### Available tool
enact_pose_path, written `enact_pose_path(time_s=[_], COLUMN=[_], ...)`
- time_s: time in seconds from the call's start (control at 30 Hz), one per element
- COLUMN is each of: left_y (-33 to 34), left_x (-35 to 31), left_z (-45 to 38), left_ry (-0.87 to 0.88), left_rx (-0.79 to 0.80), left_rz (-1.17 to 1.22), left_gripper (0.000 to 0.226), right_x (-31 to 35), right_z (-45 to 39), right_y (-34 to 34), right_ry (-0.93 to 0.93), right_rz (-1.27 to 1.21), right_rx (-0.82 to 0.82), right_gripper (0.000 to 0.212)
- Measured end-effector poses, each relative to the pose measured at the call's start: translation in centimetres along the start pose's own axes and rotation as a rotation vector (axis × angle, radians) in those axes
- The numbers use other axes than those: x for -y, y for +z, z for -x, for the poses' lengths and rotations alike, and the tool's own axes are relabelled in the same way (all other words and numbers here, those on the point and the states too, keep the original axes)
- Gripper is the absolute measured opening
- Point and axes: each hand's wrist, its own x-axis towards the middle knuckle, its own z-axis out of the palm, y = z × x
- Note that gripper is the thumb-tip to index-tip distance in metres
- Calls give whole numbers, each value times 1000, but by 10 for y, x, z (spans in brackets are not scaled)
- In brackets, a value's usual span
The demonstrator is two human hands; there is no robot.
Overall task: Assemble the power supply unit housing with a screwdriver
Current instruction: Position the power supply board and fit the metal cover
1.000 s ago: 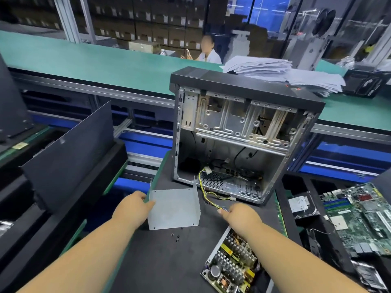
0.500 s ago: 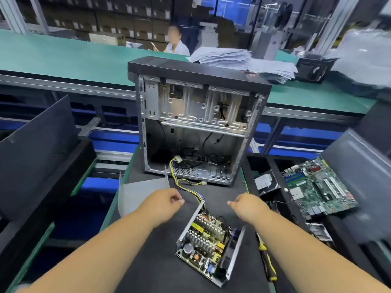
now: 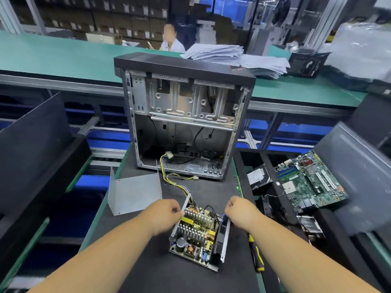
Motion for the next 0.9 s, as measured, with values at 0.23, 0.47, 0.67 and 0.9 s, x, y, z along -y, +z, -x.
enact_pose_path(time_s=[0.23, 0.47, 0.67, 0.9], left_y=[14, -11, -59, -85], left_x=[-12, 6, 49, 106], left_z=[14, 14, 20, 17], left_ry=[-42, -106, -309, -679], left_rx=[98, -155, -650, -525], left_rz=[364, 255, 189, 87], left_gripper=[15, 10, 20, 52], right_x=[-3, -4, 17, 87], right_z=[-15, -27, -36, -40], right_y=[-5, -10, -24, -2], right_ry=[-105, -120, -72, -289], right_rz=[9, 115, 333, 173], right_rx=[-123, -146, -129, -136], right_gripper=[16, 20, 29, 37])
